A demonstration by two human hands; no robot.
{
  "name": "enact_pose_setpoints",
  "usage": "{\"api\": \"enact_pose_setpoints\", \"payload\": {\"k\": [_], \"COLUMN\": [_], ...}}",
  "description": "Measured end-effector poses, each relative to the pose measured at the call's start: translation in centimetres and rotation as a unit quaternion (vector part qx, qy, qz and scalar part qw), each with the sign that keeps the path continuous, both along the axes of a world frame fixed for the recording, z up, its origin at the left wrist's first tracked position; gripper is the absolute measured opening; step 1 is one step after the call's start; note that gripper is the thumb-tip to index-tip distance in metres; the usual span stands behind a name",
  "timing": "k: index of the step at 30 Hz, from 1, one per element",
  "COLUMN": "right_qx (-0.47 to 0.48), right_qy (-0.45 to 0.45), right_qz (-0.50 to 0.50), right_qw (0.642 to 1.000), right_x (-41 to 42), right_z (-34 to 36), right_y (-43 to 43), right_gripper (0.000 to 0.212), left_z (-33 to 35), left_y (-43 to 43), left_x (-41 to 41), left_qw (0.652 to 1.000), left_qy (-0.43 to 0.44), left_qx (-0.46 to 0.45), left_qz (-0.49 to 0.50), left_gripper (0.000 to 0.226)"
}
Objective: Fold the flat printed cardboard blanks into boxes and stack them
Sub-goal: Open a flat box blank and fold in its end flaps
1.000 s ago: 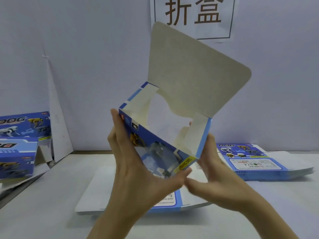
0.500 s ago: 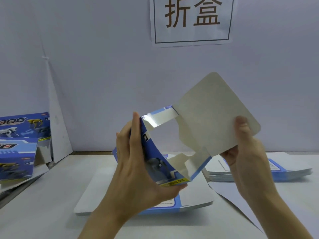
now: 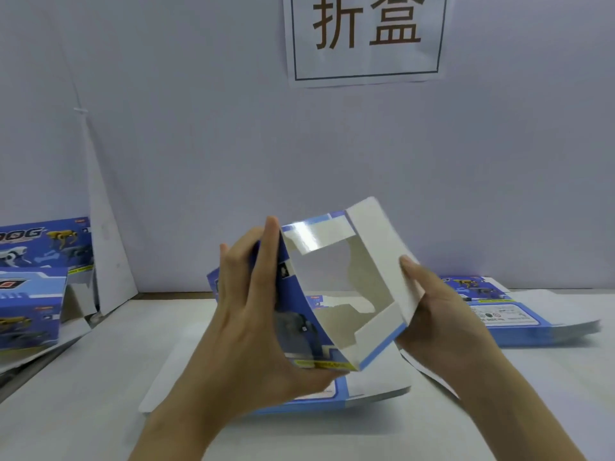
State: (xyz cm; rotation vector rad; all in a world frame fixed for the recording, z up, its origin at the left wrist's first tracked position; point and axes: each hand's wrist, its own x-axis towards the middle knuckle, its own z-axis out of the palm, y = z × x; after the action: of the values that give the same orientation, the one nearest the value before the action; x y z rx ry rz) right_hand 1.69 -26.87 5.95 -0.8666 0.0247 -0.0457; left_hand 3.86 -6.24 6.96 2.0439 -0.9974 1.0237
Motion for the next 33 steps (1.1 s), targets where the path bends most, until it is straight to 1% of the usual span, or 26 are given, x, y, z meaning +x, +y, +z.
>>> {"api": "enact_pose_setpoints", "payload": {"k": [1, 2, 3, 4, 5, 6, 7, 8, 9, 10, 12, 13, 15, 17, 20, 24, 27, 28, 29, 30, 31, 32, 33], "right_qx": [0.03, 0.036, 0.027, -0.006, -0.051, -0.082, -0.102, -0.121, -0.128, -0.114, -0.079, -0.1, -0.169, -0.217, -0.243, -0.272, -0.316, -0.329, -0.332, -0.332, -0.326, -0.305, -0.272], "right_qy": [-0.008, -0.003, 0.011, 0.043, 0.072, 0.105, 0.12, 0.128, 0.112, 0.086, 0.003, -0.048, -0.137, -0.173, -0.201, -0.238, -0.264, -0.268, -0.276, -0.281, -0.292, -0.301, -0.301], "right_qz": [-0.025, -0.039, -0.03, 0.001, 0.049, 0.089, 0.11, 0.104, 0.082, 0.042, -0.057, -0.102, -0.172, -0.233, -0.285, -0.371, -0.429, -0.439, -0.441, -0.435, -0.415, -0.377, -0.32], "right_qw": [0.999, 0.999, 0.999, 0.999, 0.995, 0.987, 0.981, 0.979, 0.982, 0.989, 0.995, 0.989, 0.961, 0.932, 0.905, 0.855, 0.804, 0.792, 0.787, 0.788, 0.798, 0.821, 0.856], "right_x": [0.1, 0.0, 0.0, -0.4, -0.4, -0.8, -0.9, -1.1, -1.0, -1.0, -0.7, -0.8, -1.2, -1.7, -2.1, -2.2, -2.0, -2.0, -2.0, -2.1, -2.2, -2.4, -2.5], "right_z": [0.0, 0.4, 0.4, 0.5, 0.0, 0.0, -0.2, -0.1, -0.1, 0.1, 0.4, 0.6, 0.9, 1.2, 1.5, 1.1, 0.4, 0.3, 0.4, 0.6, 0.8, 1.1, 1.4], "right_y": [-0.6, -0.9, -0.8, -0.4, -0.1, 0.4, 0.5, 0.7, 0.7, 0.6, -0.2, -0.6, -0.9, -0.9, -0.6, 0.1, 0.6, 0.7, 0.7, 0.7, 0.7, 0.6, 0.5], "right_gripper": [0.052, 0.056, 0.055, 0.048, 0.039, 0.033, 0.033, 0.037, 0.041, 0.043, 0.041, 0.039, 0.037, 0.037, 0.023, 0.031, 0.033, 0.033, 0.033, 0.032, 0.029, 0.025, 0.023], "left_z": [-0.7, -0.9, -0.9, -0.6, -0.1, 0.4, 0.9, 0.6, 0.1, -0.3, -0.4, -0.1, 0.2, 0.2, 0.4, 0.8, 0.8, 0.8, 0.7, 0.7, 0.6, 0.6, 0.5], "left_y": [0.6, 1.0, 0.5, 0.0, -0.1, -0.5, -0.7, -0.2, 0.3, 0.8, 1.9, 1.8, 1.7, 1.6, 1.7, 1.2, 0.7, 0.5, 0.4, 0.4, 0.4, 0.4, 0.5], "left_x": [0.0, 0.0, 0.2, 0.0, -0.4, -0.5, -1.0, -1.3, -1.2, -1.3, -1.2, -1.0, -1.2, -1.6, -2.0, -2.7, -3.2, -3.3, -3.4, -3.4, -3.3, -3.1, -2.9], "left_qw": [0.999, 0.999, 0.998, 0.999, 0.997, 0.99, 0.986, 0.995, 0.999, 1.0, 0.998, 0.998, 0.998, 0.998, 0.997, 0.995, 0.993, 0.993, 0.992, 0.992, 0.991, 0.991, 0.99], "left_qy": [-0.042, -0.018, -0.034, 0.005, 0.053, 0.088, 0.104, 0.07, 0.026, -0.013, -0.035, -0.042, -0.039, -0.027, -0.014, -0.037, -0.038, -0.036, -0.033, -0.03, -0.029, -0.031, -0.037], "left_qx": [0.017, 0.014, 0.003, -0.036, -0.047, -0.106, -0.131, -0.073, -0.022, 0.002, 0.037, 0.038, 0.046, 0.056, 0.061, 0.071, 0.077, 0.077, 0.076, 0.076, 0.078, 0.084, 0.091], "left_qz": [0.03, 0.027, 0.044, 0.031, -0.003, -0.028, -0.019, -0.002, 0.002, -0.002, 0.021, 0.029, 0.029, 0.028, 0.046, 0.064, 0.081, 0.087, 0.092, 0.097, 0.101, 0.104, 0.105], "left_gripper": [0.123, 0.132, 0.137, 0.134, 0.117, 0.1, 0.104, 0.119, 0.131, 0.136, 0.135, 0.132, 0.129, 0.127, 0.123, 0.12, 0.122, 0.121, 0.119, 0.118, 0.117, 0.116, 0.115]}}
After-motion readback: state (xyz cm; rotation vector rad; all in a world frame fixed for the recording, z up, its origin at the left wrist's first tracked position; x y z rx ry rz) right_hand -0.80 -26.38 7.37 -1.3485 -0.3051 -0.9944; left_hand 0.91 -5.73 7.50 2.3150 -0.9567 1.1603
